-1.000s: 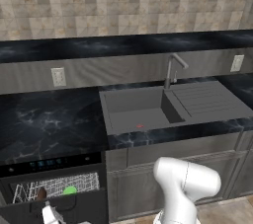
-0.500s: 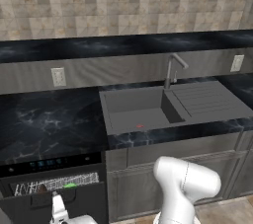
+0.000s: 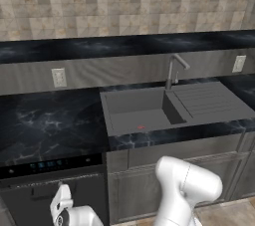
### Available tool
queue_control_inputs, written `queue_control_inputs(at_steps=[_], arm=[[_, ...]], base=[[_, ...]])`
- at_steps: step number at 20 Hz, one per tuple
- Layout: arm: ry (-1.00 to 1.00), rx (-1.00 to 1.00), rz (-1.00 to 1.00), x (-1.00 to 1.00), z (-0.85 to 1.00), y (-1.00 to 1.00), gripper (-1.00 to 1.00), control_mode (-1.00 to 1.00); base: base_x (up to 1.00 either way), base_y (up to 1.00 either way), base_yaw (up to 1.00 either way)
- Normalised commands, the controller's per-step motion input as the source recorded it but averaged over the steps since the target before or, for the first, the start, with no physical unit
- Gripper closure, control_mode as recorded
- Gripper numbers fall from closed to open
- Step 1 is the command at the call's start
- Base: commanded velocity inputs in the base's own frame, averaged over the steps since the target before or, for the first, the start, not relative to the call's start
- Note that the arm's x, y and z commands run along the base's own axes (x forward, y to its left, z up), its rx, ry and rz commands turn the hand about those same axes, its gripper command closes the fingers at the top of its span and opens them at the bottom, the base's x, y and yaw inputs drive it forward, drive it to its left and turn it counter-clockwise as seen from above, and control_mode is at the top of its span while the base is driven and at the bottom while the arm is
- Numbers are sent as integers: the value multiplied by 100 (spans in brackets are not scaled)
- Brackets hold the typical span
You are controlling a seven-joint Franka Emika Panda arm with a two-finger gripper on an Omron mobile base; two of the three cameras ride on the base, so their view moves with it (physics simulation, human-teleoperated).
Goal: Pick up the cup and bowl from the counter, place them in the dishwasher, and close the dishwasher door.
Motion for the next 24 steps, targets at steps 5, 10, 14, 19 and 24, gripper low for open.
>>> queue_control_inputs(at_steps=[5, 10, 14, 19, 24], arm=[[-8, 27, 4, 84, -49, -50, -100, -100], [-8, 25, 4, 82, -52, -49, -100, -100], [-9, 22, 5, 76, -58, -40, -100, -100], [-8, 20, 5, 82, -60, -42, -100, -100], [-10, 8, 4, 96, -60, -48, -100, -100]], base=[[0, 0, 0], [0, 0, 0], [0, 0, 0], [0, 0, 0], [0, 0, 0]])
